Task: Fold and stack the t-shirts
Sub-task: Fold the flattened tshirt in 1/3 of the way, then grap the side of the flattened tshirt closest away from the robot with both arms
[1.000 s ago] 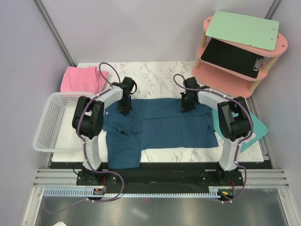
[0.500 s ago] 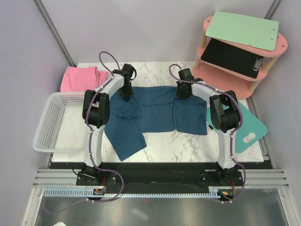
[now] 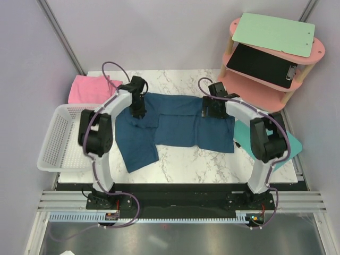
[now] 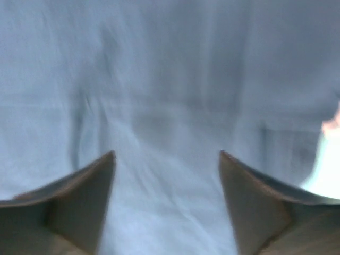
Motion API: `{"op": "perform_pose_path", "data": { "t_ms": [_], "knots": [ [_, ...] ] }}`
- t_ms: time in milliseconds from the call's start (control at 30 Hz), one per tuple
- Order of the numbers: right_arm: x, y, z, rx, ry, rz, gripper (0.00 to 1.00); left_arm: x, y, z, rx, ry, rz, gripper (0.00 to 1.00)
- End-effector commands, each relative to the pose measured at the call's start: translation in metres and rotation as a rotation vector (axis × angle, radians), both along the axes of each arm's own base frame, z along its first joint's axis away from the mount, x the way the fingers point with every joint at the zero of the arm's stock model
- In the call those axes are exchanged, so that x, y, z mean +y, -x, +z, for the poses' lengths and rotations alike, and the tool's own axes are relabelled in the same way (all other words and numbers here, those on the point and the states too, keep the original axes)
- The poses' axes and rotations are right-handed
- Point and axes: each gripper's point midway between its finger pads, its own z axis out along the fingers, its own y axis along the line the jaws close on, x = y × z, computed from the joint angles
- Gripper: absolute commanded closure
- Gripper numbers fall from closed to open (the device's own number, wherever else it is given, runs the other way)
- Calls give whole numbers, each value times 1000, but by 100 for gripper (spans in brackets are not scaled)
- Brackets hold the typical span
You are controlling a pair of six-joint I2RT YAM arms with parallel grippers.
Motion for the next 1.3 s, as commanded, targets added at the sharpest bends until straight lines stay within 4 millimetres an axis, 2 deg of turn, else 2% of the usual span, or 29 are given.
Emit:
{"op": "perform_pose_path", "data": {
  "t_ms": [0, 33, 67, 100, 133, 167, 200, 233, 267, 300, 433, 467, 533, 600, 700, 767, 900, 933, 1033, 1067, 1133, 1267],
  "knots": [
    [-24, 33, 62, -118, 11, -30, 2, -11, 32, 68, -175, 150, 5, 65],
    [-28, 42, 65, -122, 10, -33, 2, -7, 51, 55, -153, 157, 12, 61],
    [-32, 49, 67, -126, 8, -43, 2, -6, 62, 68, -189, 179, 18, 50],
    [-43, 65, 68, -123, -6, -78, 2, -5, 72, 71, -196, 197, 34, 45],
    [-46, 73, 68, -119, -29, -89, 2, -1, 90, 57, -162, 194, 45, 44],
    [-52, 81, 65, -108, -42, -105, 2, 2, 100, 65, -186, 206, 56, 43],
    [-68, 96, 58, -84, -56, -162, 2, 2, 108, 63, -178, 223, 83, 43],
    [-71, 104, 53, -64, -87, -179, 2, 6, 122, 50, -146, 218, 100, 42],
    [-77, 112, 47, -42, -101, -198, 3, 7, 129, 56, -163, 232, 110, 42],
    [-86, 124, 38, -13, -118, -235, 4, 10, 140, 46, -138, 234, 140, 42],
    [-89, 154, 13, 77, -154, -272, 11, 16, 161, 39, -124, 244, 192, 40],
    [-90, 160, 7, 92, -151, -284, 12, 18, 164, 36, -117, 236, 206, 34],
    [-92, 173, -8, 140, -149, -308, 17, 23, 175, 28, -95, 220, 226, 10],
    [-92, 183, -18, 173, -147, -312, 17, 25, 182, 20, -75, 211, 229, 8],
    [-89, 185, -21, 172, -159, -307, 18, 27, 188, 16, -66, 206, 233, 7],
    [-89, 181, -20, 148, -171, -309, 22, 29, 189, 14, -65, 196, 234, 7],
    [-83, 175, -26, 134, -204, -308, 41, 33, 191, 10, -62, 176, 240, 8],
    [-82, 174, -28, 133, -208, -308, 56, 34, 192, 10, -63, 174, 241, 8],
    [-82, 175, -40, 151, -206, -315, 89, 37, 197, 9, -62, 171, 258, 11],
    [-84, 178, -43, 161, -198, -321, 95, 37, 199, 12, -73, 175, 270, 11],
    [-86, 180, -43, 155, -191, -336, 100, 42, 204, 11, -71, 160, 286, 12],
    [-100, 180, -33, 108, -148, -380, 100, 48, 212, 11, -66, 145, 305, 14]
  ]
}}
